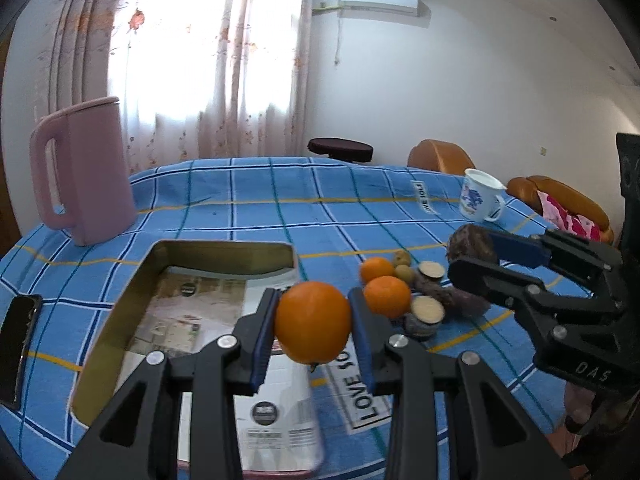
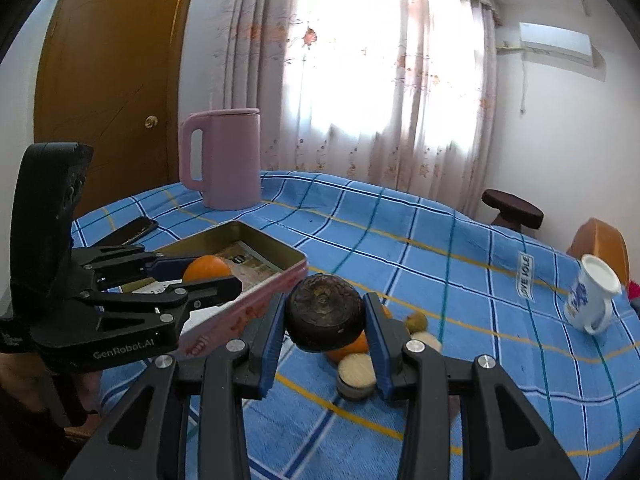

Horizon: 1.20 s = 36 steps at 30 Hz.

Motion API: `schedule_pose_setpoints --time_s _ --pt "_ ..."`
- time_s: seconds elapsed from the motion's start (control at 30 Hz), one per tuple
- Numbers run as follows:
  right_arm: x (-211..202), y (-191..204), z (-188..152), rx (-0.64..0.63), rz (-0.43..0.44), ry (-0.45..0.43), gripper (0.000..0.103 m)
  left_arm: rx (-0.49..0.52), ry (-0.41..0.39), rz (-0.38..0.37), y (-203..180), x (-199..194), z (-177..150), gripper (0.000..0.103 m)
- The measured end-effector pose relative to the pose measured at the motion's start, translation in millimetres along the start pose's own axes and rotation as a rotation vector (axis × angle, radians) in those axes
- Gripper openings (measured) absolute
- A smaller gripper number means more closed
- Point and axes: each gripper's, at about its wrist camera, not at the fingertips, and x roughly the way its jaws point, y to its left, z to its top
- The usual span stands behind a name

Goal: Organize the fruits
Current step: 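Carry the orange and the dark brown fruit over the pink tin box with both tools, then open the left tool to drop the orange in the tin while the right tool releases the brown fruit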

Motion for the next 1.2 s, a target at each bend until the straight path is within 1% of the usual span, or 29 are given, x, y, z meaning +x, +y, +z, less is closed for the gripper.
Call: schedule_pose_setpoints --time_s 0.4,0.63,1.2 --pt "28 31 29 -0.05 0.072 -0.002 0.04 -0.04 0.006 0.067 40 3 -1 0.037" --pt "48 50 29 -0.081 0.099 0.026 0.04 -0.074 0.018 0.093 63 8 -1 0.037" --pt "96 84 20 -0.121 0.148 0.117 0.04 -0.093 0.037 0.136 93 11 1 0.037"
